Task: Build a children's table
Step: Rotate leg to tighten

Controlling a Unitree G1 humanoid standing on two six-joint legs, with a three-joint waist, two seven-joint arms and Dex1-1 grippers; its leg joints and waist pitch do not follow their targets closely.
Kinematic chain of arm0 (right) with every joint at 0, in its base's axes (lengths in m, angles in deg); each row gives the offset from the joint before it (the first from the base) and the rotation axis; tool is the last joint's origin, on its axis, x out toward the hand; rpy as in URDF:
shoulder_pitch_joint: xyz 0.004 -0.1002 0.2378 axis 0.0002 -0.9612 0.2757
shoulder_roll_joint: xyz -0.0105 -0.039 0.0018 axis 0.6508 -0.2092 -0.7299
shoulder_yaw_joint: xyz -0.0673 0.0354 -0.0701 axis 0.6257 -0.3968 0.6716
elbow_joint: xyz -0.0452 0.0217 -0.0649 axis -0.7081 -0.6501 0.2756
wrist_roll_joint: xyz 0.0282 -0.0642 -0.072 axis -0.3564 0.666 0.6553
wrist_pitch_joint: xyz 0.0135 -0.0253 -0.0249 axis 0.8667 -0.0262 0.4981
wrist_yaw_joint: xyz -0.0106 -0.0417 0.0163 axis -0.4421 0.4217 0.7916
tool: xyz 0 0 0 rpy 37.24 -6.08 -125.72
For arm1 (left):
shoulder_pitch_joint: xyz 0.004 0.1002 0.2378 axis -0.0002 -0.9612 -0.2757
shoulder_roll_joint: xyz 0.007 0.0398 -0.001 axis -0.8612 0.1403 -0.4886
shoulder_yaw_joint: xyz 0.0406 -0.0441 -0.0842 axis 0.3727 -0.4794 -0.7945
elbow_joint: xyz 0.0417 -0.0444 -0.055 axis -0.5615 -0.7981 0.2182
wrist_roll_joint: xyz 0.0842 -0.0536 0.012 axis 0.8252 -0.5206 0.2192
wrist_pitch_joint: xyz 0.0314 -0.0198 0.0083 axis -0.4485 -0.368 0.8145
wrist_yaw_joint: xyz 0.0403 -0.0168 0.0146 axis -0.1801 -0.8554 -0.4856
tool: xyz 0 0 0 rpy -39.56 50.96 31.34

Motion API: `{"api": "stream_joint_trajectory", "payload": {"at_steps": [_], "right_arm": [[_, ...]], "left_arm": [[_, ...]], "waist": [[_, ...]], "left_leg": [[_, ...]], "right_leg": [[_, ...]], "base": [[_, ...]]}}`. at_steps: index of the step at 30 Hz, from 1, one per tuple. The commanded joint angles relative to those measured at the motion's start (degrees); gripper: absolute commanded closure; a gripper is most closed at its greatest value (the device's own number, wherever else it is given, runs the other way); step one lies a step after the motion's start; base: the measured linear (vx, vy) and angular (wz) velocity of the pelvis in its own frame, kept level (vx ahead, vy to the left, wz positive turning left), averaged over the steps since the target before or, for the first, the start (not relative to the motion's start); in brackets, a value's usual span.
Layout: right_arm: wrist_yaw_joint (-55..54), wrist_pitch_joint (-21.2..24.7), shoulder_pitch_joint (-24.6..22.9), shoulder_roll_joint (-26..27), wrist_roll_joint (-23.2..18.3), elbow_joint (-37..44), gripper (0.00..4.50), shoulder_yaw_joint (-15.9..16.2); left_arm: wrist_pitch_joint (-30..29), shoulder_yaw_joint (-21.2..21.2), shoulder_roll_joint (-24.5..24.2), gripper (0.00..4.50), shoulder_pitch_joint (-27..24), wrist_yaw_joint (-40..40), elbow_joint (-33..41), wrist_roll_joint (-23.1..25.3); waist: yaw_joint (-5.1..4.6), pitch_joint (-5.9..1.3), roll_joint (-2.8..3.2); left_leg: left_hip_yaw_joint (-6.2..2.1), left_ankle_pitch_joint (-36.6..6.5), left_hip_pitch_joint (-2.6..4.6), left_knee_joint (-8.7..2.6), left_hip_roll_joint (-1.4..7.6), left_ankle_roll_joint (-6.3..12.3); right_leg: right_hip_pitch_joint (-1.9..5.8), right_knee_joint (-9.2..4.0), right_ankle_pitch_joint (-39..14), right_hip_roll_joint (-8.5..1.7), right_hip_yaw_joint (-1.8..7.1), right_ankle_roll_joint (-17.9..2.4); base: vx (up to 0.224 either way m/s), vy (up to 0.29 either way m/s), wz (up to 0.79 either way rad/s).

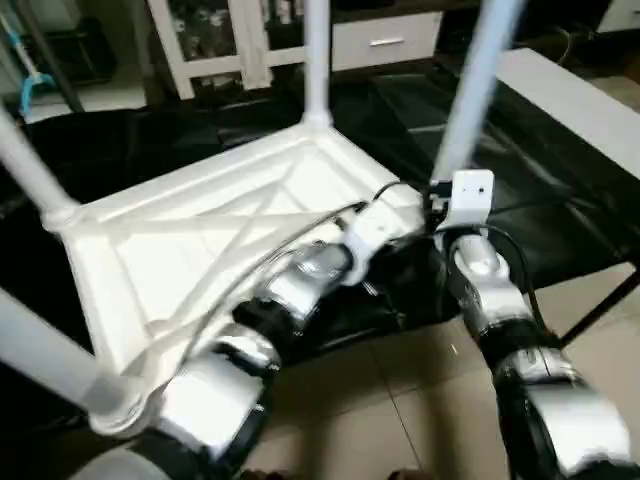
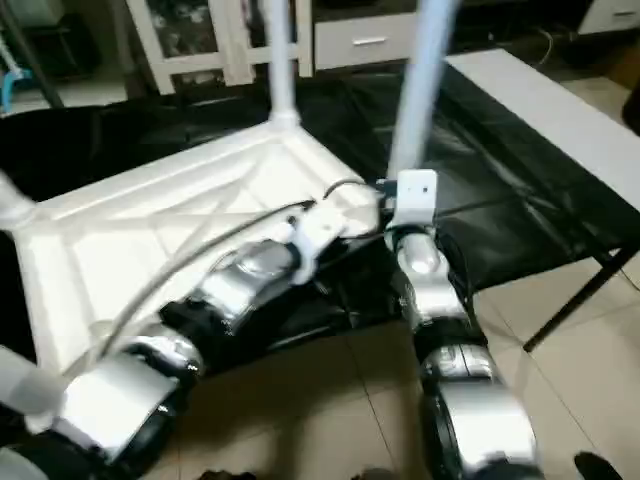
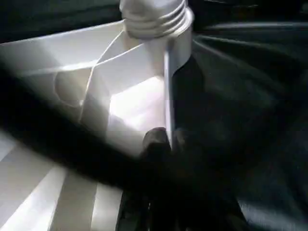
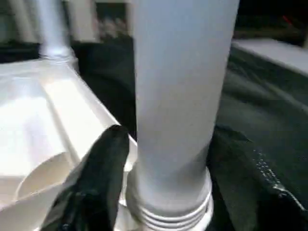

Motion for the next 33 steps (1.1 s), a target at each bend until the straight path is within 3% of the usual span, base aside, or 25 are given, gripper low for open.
{"api": "stream_joint_trajectory", "payload": {"at_steps": [1,3,5,7,9,11,14,15,17,20,26,29,30,33], "right_arm": [[4.3,-0.9,-1.5,-0.8,-0.9,5.3,1.42,1.3],[11.7,1.2,-5.9,-3.1,-3.9,11.4,1.18,1.4],[18.9,3.1,-9.7,-6.3,-5.9,16.7,1.06,2.5],[26.0,5.2,-13.6,-10.7,-6.5,21.8,1.00,4.3],[32.2,6.9,-16.5,-14.7,-7.8,25.3,1.00,5.6],[35.9,7.8,-18.3,-17.1,-8.8,27.1,1.00,5.9],[40.9,8.2,-20.4,-19.9,-10.1,28.2,1.00,5.3],[42.1,8.6,-20.8,-20.5,-10.4,28.6,1.00,5.2],[46.3,8.1,-21.8,-23.1,-10.4,27.7,1.00,5.1],[48.1,7.2,-22.0,-24.2,-10.1,27.3,1.00,5.4],[49.1,7.4,-21.6,-25.2,-9.7,26.9,1.00,4.6],[50.2,7.4,-21.5,-25.4,-10.2,26.6,1.00,4.1],[50.6,7.4,-21.5,-25.4,-10.4,26.6,1.27,4.1],[51.8,7.5,-21.5,-25.4,-10.5,26.2,1.37,4.0]], "left_arm": [[2.0,0.2,-1.3,4.50,-1.5,3.0,1.4,0.2],[4.4,1.9,-3.1,4.50,-4.3,10.0,4.6,-0.5],[6.2,4.0,-5.1,4.50,-7.1,16.7,8.3,-1.0],[7.1,6.0,-7.4,4.50,-10.0,22.9,12.4,-1.9],[7.1,6.8,-9.0,4.50,-12.0,26.5,15.4,-2.9],[7.2,7.2,-9.9,4.50,-13.2,28.9,17.2,-3.5],[7.3,7.1,-10.7,4.50,-14.1,30.3,18.4,-3.6],[7.4,6.9,-10.8,4.50,-14.3,30.5,18.7,-3.6],[7.8,6.3,-11.4,4.50,-14.8,31.5,19.5,-3.7],[7.9,6.3,-11.6,4.50,-14.8,31.4,19.5,-3.5],[7.5,6.2,-12.0,4.50,-15.2,31.5,20.5,-3.4],[7.4,6.0,-12.0,4.50,-15.3,31.7,20.8,-3.3],[7.4,6.0,-12.0,4.50,-15.4,31.7,20.8,-3.3],[7.4,6.3,-12.1,4.50,-15.4,31.8,20.9,-3.3]], "waist": [[0.62,-5.09,-1.27],[0.97,-4.89,-0.91],[1.23,-4.84,-1.08],[2.09,-4.47,-0.80],[2.40,-4.16,-0.61],[2.65,-3.62,-0.72],[2.49,-3.60,-0.88],[2.54,-3.61,-0.85],[2.47,-3.60,-1.20],[2.45,-3.79,-1.28],[2.66,-4.11,-1.43],[2.71,-4.07,-1.36],[2.69,-4.06,-1.40],[2.71,-4.00,-1.42]], "left_leg": [[-1.99,0.7,2.72,-2.63,2.76,14.21],[-2.02,-0.7,2.76,-2.84,2.89,13.97],[-2.06,-1.8,2.91,-3.02,3.05,13.49],[-2.10,-5.2,3.24,-3.53,3.41,11.99],[-2.01,-9.5,3.58,-4.17,3.59,9.53],[-1.89,-16.5,4.00,-5.07,3.66,5.17],[-2.02,-21.4,4.30,-5.51,3.53,1.36],[-1.99,-21.7,4.43,-5.55,3.54,1.00],[-2.03,-21.9,4.12,-5.56,3.42,0.83],[-2.07,-19.8,3.78,-5.38,3.35,1.55],[-1.89,-15.0,3.60,-4.92,3.36,4.37],[-1.90,-15.0,3.56,-4.90,3.36,4.64],[-1.87,-15.3,3.54,-4.90,3.35,4.64],[-1.92,-16.0,3.62,-4.97,3.39,4.24]], "right_leg": [[3.21,-1.87,7.8,-1.39,0.51,-16.5],[3.19,-2.14,5.5,-1.50,0.52,-16.4],[3.28,-2.25,4.3,-1.39,0.57,-16.3],[3.18,-2.74,0.8,-1.35,0.63,-15.9],[3.05,-3.11,-3.5,-1.12,0.68,-15.4],[2.67,-3.88,-10.0,-1.08,0.98,-14.4],[2.38,-4.32,-14.2,-1.26,1.33,-12.7],[2.24,-4.41,-14.2,-1.27,1.42,-12.6],[2.44,-4.55,-14.8,-1.50,1.53,-12.2],[2.61,-4.44,-14.1,-1.64,1.51,-11.8],[2.59,-4.06,-10.2,-1.52,1.38,-12.8],[2.63,-4.07,-10.5,-1.57,1.37,-12.9],[2.65,-4.11,-10.8,-1.57,1.37,-12.9],[2.55,-4.25,-12.4,-1.58,1.36,-12.7]], "base": [[0.000,0.000,0.00],[0.000,0.000,0.00],[0.000,0.000,0.00],[0.000,0.000,0.00],[0.000,0.000,0.00],[0.000,0.000,0.00],[0.000,0.000,0.00],[0.000,0.000,0.00],[0.000,0.000,0.00],[0.000,0.000,0.00],[0.000,0.000,0.00],[0.000,0.000,0.00],[0.000,0.000,0.00],[0.000,0.000,0.00]]}}
